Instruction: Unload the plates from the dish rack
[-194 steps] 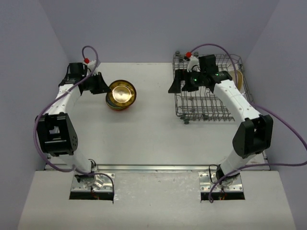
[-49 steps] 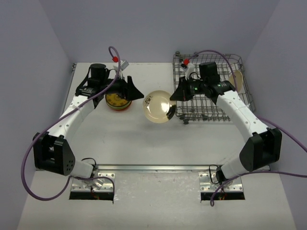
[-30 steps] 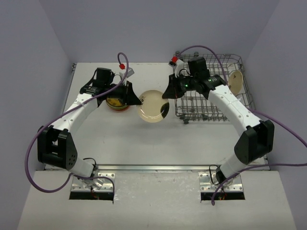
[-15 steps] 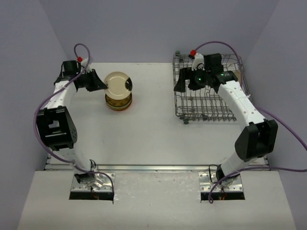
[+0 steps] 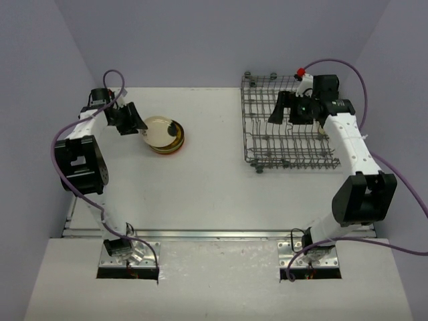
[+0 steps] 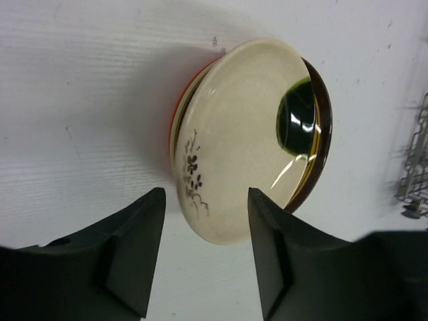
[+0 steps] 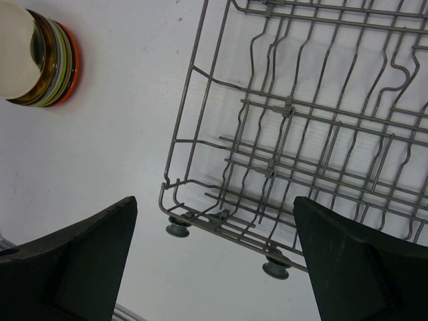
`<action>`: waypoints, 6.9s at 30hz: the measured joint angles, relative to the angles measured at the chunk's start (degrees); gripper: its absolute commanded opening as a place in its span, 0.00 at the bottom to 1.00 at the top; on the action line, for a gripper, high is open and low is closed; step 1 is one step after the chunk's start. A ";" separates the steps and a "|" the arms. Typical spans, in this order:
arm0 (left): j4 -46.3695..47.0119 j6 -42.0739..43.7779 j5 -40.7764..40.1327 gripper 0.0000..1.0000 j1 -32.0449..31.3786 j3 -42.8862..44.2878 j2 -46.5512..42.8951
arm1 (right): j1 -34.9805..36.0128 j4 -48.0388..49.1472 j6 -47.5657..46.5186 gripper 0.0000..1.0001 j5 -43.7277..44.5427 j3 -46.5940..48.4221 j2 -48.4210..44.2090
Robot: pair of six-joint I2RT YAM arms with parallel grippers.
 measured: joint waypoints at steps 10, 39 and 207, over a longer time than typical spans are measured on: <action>-0.99 2.62 -2.60 0.93 -0.79 -0.01 -1.46 | -5.99 -2.61 -2.89 0.99 6.81 4.81 0.13; 7.24 10.38 -29.95 1.00 -19.15 -11.17 -27.89 | -17.23 -0.77 -16.54 0.52 32.51 32.25 31.37; 2.96 12.93 -16.48 1.00 -8.56 -25.07 -40.10 | -0.84 6.22 -3.01 0.99 8.90 -28.94 -26.80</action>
